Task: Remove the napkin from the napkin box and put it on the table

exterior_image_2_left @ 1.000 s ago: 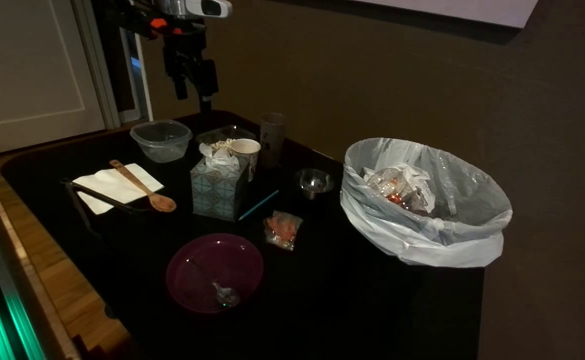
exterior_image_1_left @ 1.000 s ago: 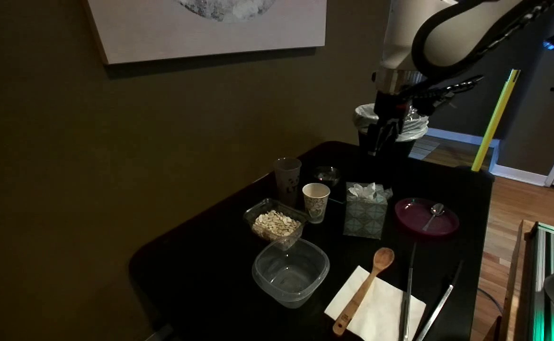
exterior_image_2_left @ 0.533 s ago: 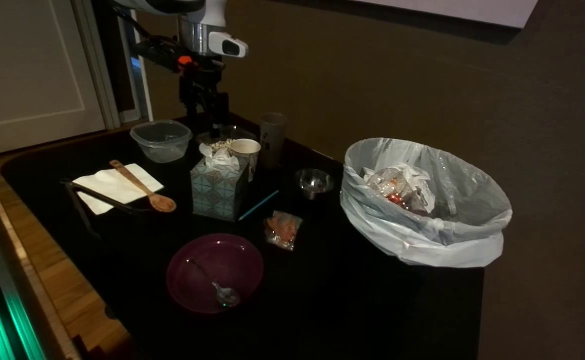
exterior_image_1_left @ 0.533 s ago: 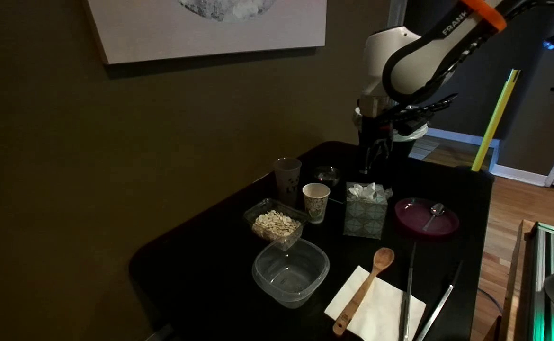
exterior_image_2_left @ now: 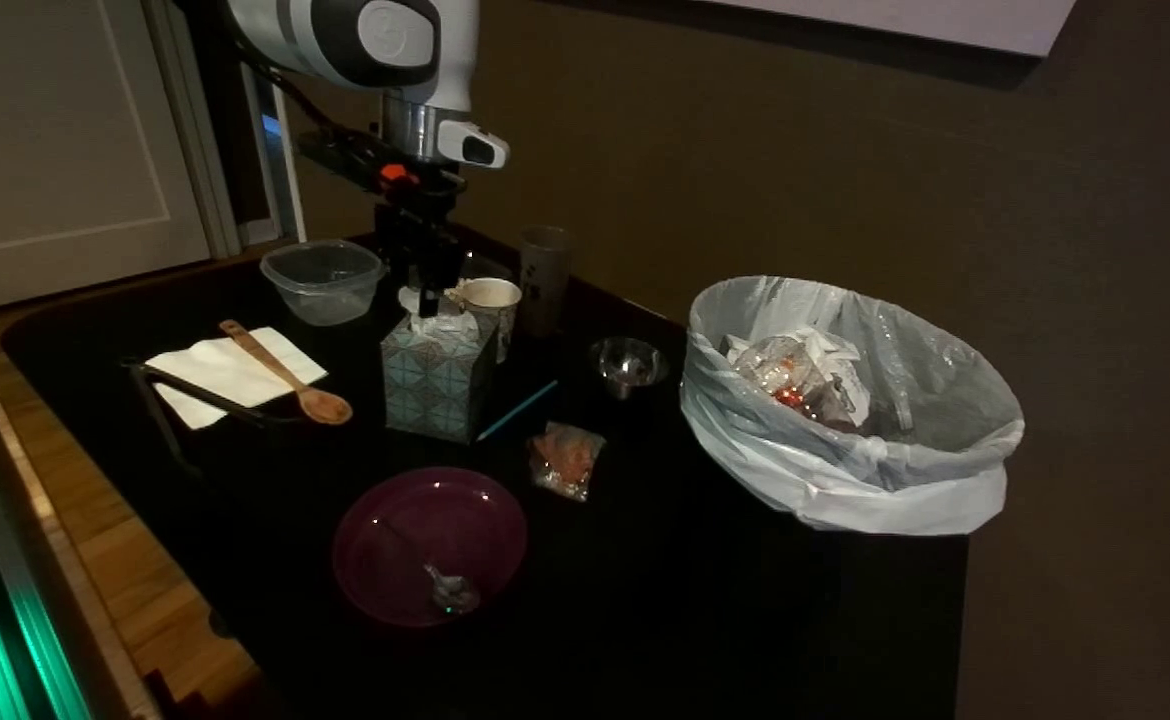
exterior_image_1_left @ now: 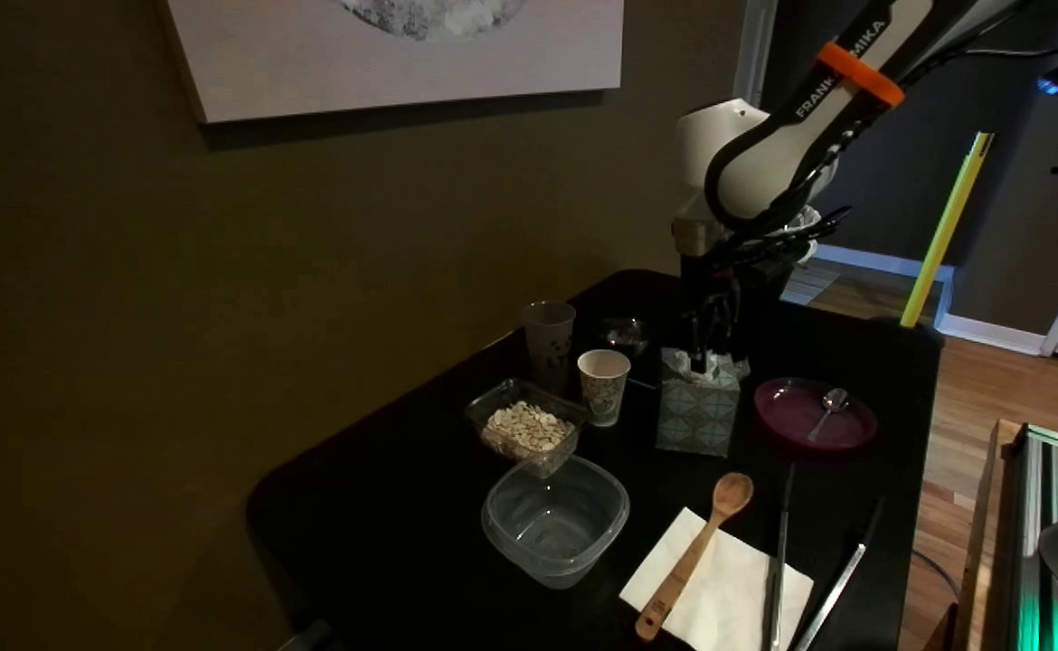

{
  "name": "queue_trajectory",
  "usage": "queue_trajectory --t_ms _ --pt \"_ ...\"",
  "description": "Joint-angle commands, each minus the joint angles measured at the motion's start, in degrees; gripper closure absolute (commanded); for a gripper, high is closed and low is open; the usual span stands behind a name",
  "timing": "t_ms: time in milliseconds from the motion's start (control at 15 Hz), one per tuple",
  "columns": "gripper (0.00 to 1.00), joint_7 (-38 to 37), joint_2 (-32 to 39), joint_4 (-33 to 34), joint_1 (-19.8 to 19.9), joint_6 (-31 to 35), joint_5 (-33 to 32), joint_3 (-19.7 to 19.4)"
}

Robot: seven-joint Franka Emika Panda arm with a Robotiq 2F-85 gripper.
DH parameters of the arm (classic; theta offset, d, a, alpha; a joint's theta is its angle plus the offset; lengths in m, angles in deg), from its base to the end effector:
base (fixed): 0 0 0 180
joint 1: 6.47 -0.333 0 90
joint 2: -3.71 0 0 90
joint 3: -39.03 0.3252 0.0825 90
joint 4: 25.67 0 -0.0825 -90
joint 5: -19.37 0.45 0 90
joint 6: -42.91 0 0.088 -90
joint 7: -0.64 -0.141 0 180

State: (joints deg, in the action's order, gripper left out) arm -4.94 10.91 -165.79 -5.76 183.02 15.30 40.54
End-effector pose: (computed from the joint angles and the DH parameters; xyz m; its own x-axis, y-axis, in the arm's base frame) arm 0.5047 0.0059 0.1602 0.9921 -0.0287 -0.1223 -0.0231 -0.9986 0.0471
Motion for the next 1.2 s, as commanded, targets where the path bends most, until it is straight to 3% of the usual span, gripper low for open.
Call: queue_trajectory --t_ms 0,333,667,1133 --pt "0.65 -0.68 3.47 1.73 -0.81 1.67 -0.66 -0.84" --pt "1.0 -0.71 4.16 2.45 -1.08 0.58 -0.57 -0.99" --pt "1.0 -1.8 0.63 1.23 -1.36 -0.17 -1.62 -1.43" --pt "1.0 -6.03 -12.96 -1.9 -1.53 -5.5 -5.46 -0.78"
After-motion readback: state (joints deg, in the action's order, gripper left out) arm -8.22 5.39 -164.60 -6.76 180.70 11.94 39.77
